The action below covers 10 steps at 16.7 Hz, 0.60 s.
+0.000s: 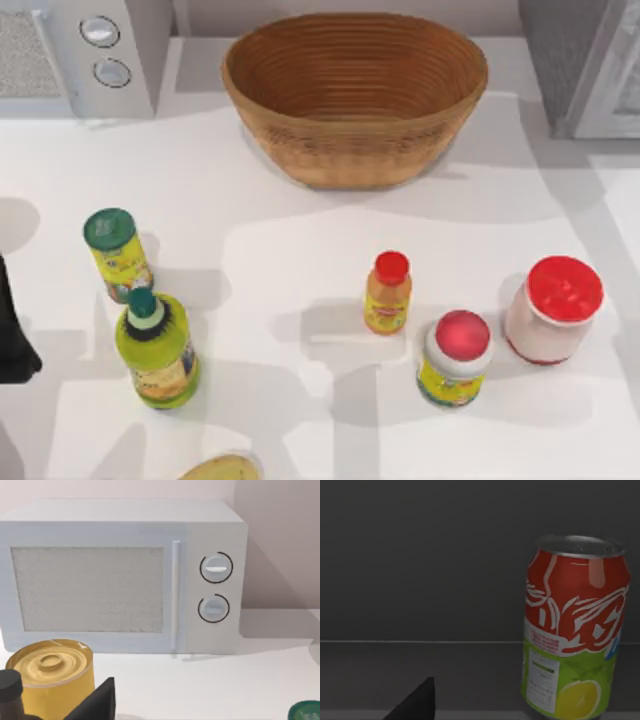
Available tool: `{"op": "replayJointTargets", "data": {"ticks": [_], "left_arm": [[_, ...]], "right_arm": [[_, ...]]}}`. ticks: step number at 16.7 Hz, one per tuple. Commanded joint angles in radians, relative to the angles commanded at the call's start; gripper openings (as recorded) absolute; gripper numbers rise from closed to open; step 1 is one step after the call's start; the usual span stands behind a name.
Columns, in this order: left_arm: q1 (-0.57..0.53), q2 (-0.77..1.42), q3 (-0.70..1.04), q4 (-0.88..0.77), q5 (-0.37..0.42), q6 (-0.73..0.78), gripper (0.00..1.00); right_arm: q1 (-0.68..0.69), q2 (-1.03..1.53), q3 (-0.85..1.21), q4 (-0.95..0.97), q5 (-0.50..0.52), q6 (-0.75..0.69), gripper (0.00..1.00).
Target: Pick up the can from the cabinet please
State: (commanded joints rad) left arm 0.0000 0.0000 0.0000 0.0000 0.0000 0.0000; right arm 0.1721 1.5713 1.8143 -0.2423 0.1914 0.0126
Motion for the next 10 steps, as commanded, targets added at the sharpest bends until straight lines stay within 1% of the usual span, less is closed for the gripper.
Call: {"op": "replayJointTargets", "data": {"ticks": [10], "left_arm": [[0.000, 0.000, 0.000, 0.000, 0.000, 0.000, 1.00]], "right_arm": [[-0.033, 0.227, 0.266, -0.032, -0.025, 0.000, 1.00]]}}
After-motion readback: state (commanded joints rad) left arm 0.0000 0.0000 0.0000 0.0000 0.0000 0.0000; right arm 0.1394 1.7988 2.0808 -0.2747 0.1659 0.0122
